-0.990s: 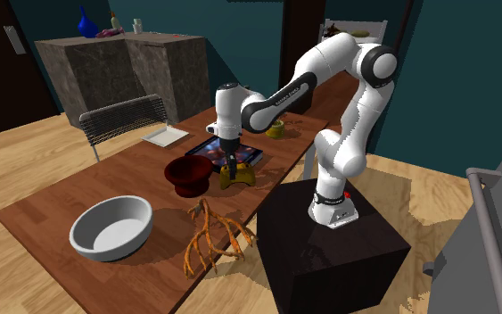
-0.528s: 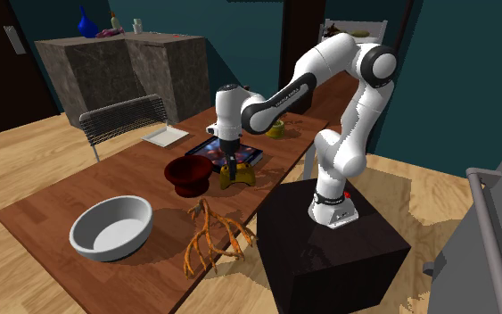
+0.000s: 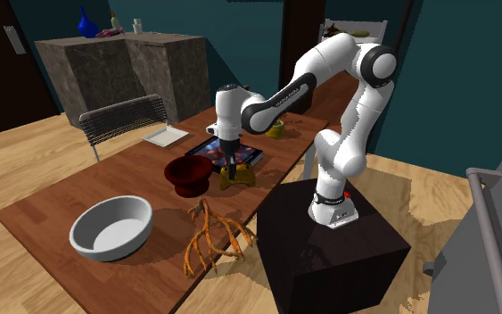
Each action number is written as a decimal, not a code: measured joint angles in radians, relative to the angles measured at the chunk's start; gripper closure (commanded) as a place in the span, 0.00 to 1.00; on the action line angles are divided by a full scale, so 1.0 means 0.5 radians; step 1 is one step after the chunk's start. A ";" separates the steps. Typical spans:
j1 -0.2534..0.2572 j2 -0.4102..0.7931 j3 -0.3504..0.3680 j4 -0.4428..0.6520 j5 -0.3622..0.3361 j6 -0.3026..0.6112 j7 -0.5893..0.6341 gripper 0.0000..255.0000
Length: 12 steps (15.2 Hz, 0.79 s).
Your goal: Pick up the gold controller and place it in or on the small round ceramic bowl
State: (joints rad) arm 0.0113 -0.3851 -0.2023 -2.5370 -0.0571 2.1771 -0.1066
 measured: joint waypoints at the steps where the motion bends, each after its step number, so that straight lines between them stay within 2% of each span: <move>1: 0.000 0.000 0.000 0.000 0.000 0.000 0.000 1.00; 12: 0.000 -0.095 0.022 0.170 -0.002 -0.264 0.015 1.00</move>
State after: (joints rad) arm 0.0113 -0.4328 -0.1913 -2.4521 -0.0579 2.0448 -0.0990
